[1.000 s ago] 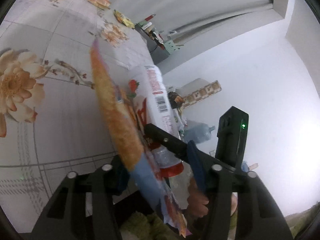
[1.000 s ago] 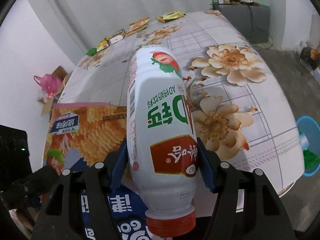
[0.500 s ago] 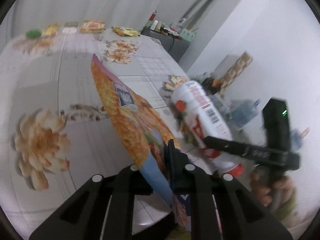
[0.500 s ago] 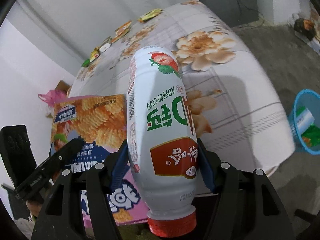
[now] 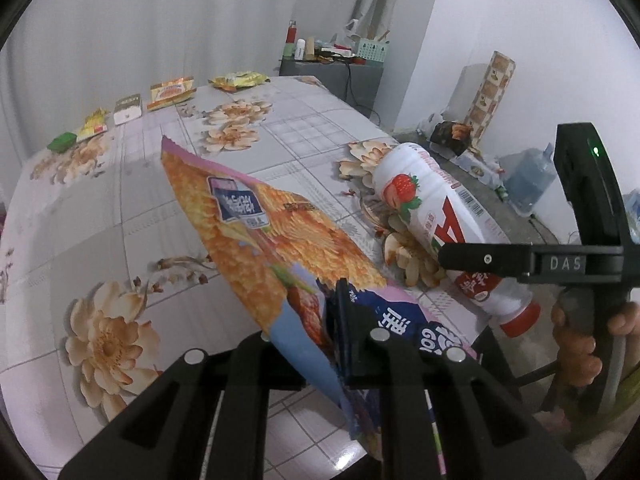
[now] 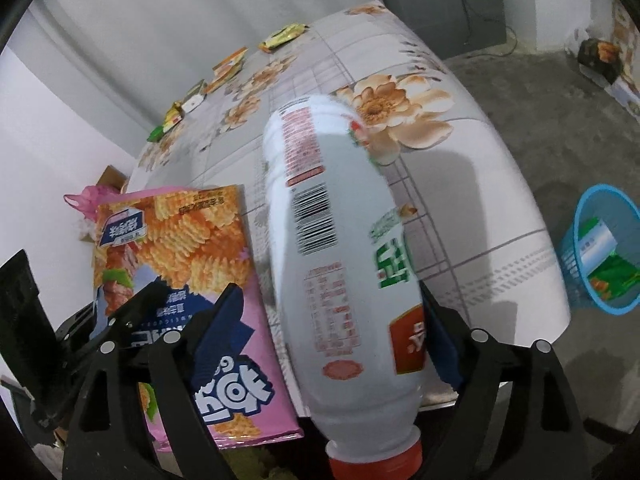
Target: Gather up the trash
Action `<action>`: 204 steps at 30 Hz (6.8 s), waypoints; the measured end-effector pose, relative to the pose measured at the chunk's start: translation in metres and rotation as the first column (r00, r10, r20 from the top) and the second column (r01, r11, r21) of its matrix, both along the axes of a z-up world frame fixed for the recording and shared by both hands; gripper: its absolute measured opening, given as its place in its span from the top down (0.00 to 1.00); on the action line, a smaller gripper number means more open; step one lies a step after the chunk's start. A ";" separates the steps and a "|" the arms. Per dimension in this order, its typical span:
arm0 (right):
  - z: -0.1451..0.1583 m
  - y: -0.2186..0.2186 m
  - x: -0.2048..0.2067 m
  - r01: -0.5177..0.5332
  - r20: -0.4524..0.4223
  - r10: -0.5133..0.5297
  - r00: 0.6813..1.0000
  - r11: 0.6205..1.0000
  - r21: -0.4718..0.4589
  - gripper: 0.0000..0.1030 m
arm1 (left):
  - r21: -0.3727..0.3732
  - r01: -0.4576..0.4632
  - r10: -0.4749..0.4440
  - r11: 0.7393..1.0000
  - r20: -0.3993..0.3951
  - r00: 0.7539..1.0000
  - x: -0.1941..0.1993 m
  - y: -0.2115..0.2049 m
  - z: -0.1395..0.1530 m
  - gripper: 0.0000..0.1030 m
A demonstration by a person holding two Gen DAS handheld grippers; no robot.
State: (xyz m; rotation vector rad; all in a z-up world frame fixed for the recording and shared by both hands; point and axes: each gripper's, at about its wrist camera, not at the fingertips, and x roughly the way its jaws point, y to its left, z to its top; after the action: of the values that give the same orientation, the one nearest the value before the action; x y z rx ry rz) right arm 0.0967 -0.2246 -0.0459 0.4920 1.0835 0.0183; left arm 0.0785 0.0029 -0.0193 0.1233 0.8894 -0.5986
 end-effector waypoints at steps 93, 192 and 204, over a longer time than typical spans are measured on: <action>-0.163 -0.391 -0.170 0.853 -0.198 -0.829 0.522 0.513 0.101 0.13 | -0.087 0.517 -0.515 0.851 -0.330 0.791 0.109 -0.460 -0.031 0.33; 0.048 -0.032 -0.131 0.186 0.120 -0.145 0.982 0.844 -0.503 0.08 | 0.308 -0.386 0.368 0.870 0.118 0.922 -0.064 -0.031 0.032 0.06; 0.046 -0.030 -0.131 0.183 0.116 -0.144 0.983 0.846 -0.500 0.08 | 0.307 -0.388 0.371 0.869 0.114 0.922 -0.063 -0.030 0.032 0.06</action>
State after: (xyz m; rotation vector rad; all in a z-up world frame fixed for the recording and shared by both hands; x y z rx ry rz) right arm -0.0346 -0.2549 -0.0004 0.0982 0.9221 -0.3929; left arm 0.0152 -0.0267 0.0126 0.2532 0.9259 -0.0749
